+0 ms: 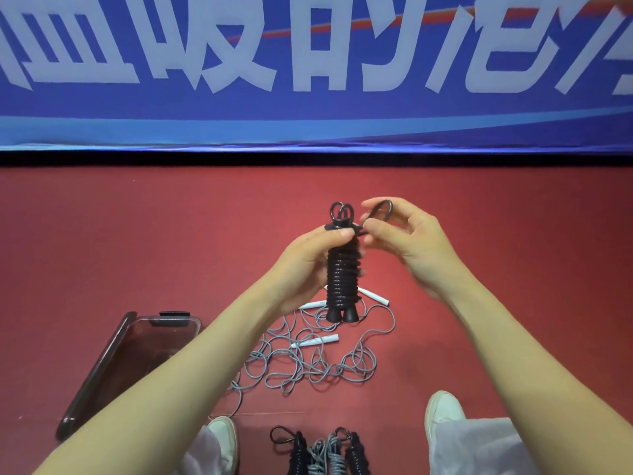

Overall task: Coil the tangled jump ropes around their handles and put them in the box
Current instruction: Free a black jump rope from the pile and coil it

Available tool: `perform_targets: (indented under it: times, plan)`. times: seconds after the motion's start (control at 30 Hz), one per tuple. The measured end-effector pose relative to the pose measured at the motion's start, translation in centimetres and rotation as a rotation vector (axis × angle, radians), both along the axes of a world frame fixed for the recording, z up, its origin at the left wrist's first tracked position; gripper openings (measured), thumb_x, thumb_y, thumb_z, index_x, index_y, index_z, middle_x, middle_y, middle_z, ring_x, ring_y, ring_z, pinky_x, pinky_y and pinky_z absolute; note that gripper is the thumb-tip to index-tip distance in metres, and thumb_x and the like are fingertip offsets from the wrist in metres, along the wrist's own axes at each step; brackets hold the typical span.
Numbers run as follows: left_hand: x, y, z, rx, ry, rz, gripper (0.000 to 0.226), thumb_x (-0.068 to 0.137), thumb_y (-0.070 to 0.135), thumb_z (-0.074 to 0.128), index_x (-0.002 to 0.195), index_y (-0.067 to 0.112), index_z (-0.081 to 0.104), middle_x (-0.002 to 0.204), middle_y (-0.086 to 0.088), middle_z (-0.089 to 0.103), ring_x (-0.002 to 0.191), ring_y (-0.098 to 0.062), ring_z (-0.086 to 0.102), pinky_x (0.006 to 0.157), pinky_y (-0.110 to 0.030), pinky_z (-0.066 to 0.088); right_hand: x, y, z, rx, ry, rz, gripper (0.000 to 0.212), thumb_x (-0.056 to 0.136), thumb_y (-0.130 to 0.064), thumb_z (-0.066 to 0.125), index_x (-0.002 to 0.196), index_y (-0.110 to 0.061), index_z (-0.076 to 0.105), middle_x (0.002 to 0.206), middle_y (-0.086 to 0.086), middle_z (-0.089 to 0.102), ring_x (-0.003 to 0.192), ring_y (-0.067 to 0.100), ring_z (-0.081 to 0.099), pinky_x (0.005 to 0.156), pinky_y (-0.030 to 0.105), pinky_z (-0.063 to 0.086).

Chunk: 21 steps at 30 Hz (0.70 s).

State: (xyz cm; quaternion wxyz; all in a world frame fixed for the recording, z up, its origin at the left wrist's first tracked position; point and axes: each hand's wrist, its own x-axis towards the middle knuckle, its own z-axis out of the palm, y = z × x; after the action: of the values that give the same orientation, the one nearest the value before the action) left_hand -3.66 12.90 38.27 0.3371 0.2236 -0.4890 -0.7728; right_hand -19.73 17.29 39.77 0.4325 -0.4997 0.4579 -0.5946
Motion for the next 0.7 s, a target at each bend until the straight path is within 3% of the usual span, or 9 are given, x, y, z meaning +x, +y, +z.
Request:
perform_targets:
  times: [0.1, 0.2, 0.3, 0.43, 0.6, 0.7]
  plan:
    - [0.09, 0.16, 0.29, 0.084, -0.015, 0.033, 0.043, 0.076, 0.025, 0.056, 0.113, 0.002, 0.056, 0.090, -0.009, 0.061, 0.073, -0.015, 0.061, 0.067, -0.030, 0.057, -0.07, -0.05, -0.16, -0.027, 0.024, -0.018, 0.026, 0.070, -0.011, 0.072, 0.096, -0.010, 0.066, 0.083, 0.002, 0.067, 0.072, 0.009, 0.064, 0.074, 0.021, 0.054]
    - [0.14, 0.39, 0.34, 0.142, 0.021, -0.003, 0.044, 0.077, 0.027, 0.048, 0.113, 0.002, 0.053, 0.089, -0.009, 0.063, 0.068, -0.017, 0.059, 0.060, -0.029, 0.054, 0.02, -0.05, -0.16, -0.029, 0.002, -0.106, 0.009, 0.081, -0.003, 0.068, 0.089, -0.008, 0.067, 0.069, -0.002, 0.066, 0.060, 0.008, 0.062, 0.067, 0.020, 0.054]
    - [0.12, 0.28, -0.01, 0.173, 0.090, -0.029, 0.037, 0.081, 0.023, 0.052, 0.114, 0.007, 0.053, 0.098, -0.012, 0.065, 0.067, -0.020, 0.060, 0.055, -0.029, 0.055, -0.08, -0.19, -0.15, 0.018, -0.128, -0.213, 0.004, 0.088, -0.005, 0.063, 0.086, -0.008, 0.065, 0.072, 0.000, 0.064, 0.056, 0.006, 0.059, 0.056, 0.018, 0.053]
    - [-0.16, -0.13, -0.32, 0.251, 0.188, 0.031, 0.032, 0.083, 0.019, 0.053, 0.114, 0.011, 0.053, 0.102, -0.013, 0.060, 0.063, -0.024, 0.060, 0.047, -0.029, 0.052, 0.14, -0.55, -0.49, 0.091, -0.308, -0.276, 0.005, 0.090, -0.010, 0.062, 0.086, -0.007, 0.063, 0.077, 0.002, 0.063, 0.052, 0.005, 0.057, 0.056, 0.018, 0.053]
    - [0.08, -0.25, 0.25, 0.077, 0.024, 0.135, 0.024, 0.094, 0.015, 0.046, 0.117, 0.014, 0.054, 0.090, -0.009, 0.063, 0.063, -0.021, 0.064, 0.048, -0.027, 0.054, 0.66, -0.08, -0.12, -0.105, 0.089, -0.187, 0.012, 0.086, -0.001, 0.065, 0.080, -0.011, 0.066, 0.065, -0.006, 0.066, 0.057, 0.008, 0.062, 0.062, 0.020, 0.054]
    - [-0.01, 0.27, 0.15, 0.015, -0.010, 0.135, 0.024, 0.097, 0.013, 0.044, 0.118, 0.016, 0.055, 0.088, -0.006, 0.066, 0.064, -0.019, 0.066, 0.048, -0.027, 0.053, 0.70, 0.07, 0.14, -0.117, 0.187, -0.144, 0.014, 0.085, -0.001, 0.066, 0.090, -0.013, 0.069, 0.069, 0.003, 0.067, 0.057, 0.011, 0.062, 0.059, 0.022, 0.054]
